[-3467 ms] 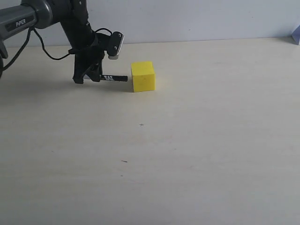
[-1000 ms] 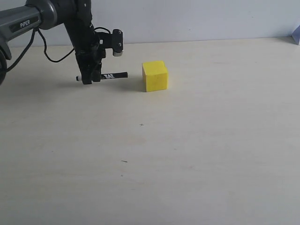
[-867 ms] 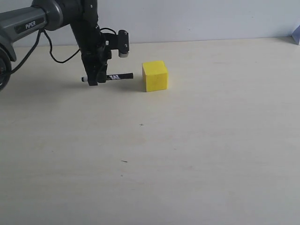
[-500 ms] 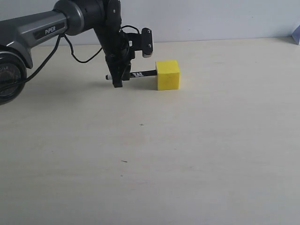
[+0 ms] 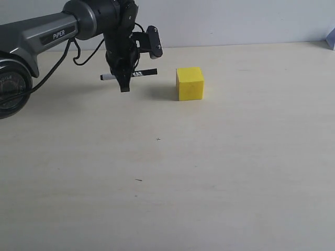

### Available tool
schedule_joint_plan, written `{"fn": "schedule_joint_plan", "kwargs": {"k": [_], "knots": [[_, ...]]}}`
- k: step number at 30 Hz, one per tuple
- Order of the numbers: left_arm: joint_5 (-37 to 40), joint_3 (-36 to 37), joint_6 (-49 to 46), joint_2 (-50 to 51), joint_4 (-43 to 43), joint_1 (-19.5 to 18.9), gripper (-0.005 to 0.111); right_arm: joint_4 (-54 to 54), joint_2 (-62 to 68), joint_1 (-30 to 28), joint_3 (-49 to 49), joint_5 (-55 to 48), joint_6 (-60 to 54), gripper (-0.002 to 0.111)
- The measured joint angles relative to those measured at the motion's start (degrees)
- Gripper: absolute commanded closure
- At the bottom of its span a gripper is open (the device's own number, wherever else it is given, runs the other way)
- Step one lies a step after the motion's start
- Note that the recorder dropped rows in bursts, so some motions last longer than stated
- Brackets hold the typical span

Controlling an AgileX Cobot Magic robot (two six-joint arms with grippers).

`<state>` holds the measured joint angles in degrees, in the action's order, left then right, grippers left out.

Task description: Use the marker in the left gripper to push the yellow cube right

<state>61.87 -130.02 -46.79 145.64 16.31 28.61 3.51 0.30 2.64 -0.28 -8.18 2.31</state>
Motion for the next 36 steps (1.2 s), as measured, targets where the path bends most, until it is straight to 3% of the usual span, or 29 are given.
{"fn": "schedule_joint_plan", "kwargs": {"k": [10,17,36], "knots": [[5.15,-0.11,0.96,0.00,2.60,0.58,0.107,0.00,0.00,0.00,0.00,0.00,0.00,0.108],[7.77,-6.04,-5.59,0.00,-7.09,0.99,0.107,0.00,0.00,0.00,0.00,0.00,0.00,0.108],[8.10,-6.27,-3.78,2.34,-3.18,2.26,0.107,0.00,0.00,0.00,0.00,0.00,0.00,0.108]]}}
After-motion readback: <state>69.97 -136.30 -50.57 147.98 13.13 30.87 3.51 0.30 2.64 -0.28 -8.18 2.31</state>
